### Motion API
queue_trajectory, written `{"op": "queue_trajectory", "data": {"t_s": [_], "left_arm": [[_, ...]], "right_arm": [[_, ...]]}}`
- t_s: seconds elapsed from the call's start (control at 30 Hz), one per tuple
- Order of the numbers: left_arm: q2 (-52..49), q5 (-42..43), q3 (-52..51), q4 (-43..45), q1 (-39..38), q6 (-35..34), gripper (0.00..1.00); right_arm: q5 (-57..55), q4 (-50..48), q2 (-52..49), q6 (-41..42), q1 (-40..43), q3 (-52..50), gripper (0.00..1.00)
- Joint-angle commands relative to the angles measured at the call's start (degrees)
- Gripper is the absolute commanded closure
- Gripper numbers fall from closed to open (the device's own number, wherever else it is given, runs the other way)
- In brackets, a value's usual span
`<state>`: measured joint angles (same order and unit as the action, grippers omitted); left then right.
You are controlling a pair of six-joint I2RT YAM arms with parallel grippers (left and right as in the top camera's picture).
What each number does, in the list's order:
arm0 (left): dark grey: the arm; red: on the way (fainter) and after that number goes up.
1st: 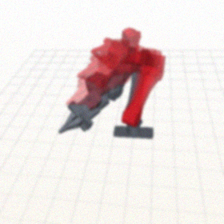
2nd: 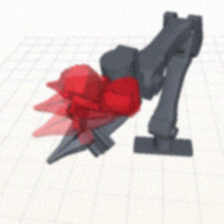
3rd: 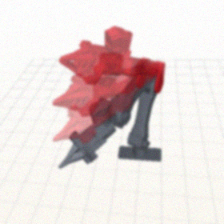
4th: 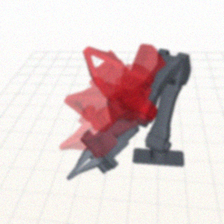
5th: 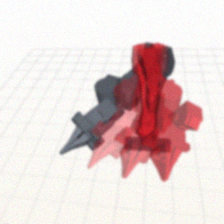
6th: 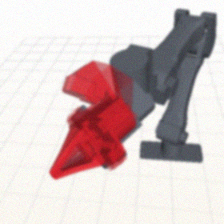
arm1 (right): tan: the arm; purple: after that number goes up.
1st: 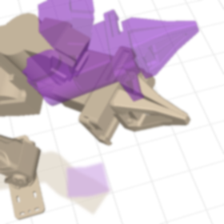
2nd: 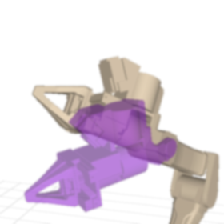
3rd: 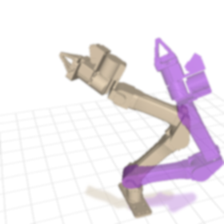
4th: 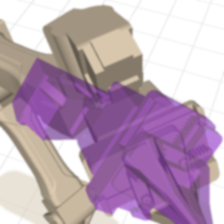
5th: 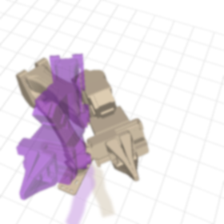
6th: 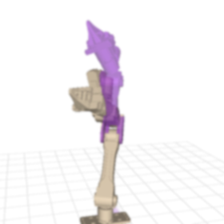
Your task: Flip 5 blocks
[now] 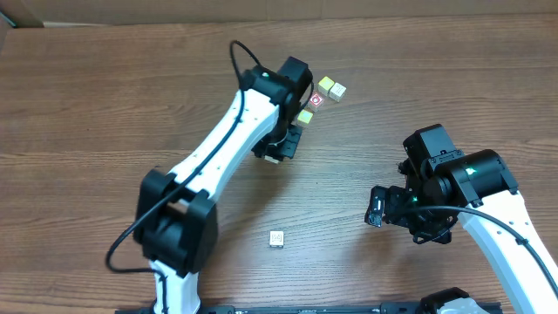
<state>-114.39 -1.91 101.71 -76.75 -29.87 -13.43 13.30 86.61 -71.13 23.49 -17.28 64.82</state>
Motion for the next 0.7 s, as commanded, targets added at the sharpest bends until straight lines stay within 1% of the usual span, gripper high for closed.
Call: {"op": "queue_trajectory", "data": {"t_s": [0.0, 0.17, 0.23, 0.5, 0.67], "left_arm": [[6.45, -3.19, -2.67, -0.33, 0.37, -4.68, 0.90], [15.85, -2.47, -14.43, 2.27, 0.35, -7.93, 0.90], [20.79, -1.53, -21.79, 4.35, 0.15, -9.75, 0.89], [36.39, 8.20, -46.16, 14.38, 0.09, -16.72, 0.90], [40.30, 12.92, -56.13, 20.17, -1.09, -19.85, 0.89]], "right_arm": [[0.28, -0.11, 0.81, -1.07, 0.09, 1.79, 0.00], [0.28, -0.35, 0.81, -1.29, 0.09, 1.79, 0.00], [0.31, -0.55, 0.79, -1.49, 0.09, 1.79, 0.00], [0.31, -0.83, 0.79, -1.49, 0.09, 1.79, 0.00], [0.31, -0.96, 0.79, -1.46, 0.09, 1.79, 0.00]]}}
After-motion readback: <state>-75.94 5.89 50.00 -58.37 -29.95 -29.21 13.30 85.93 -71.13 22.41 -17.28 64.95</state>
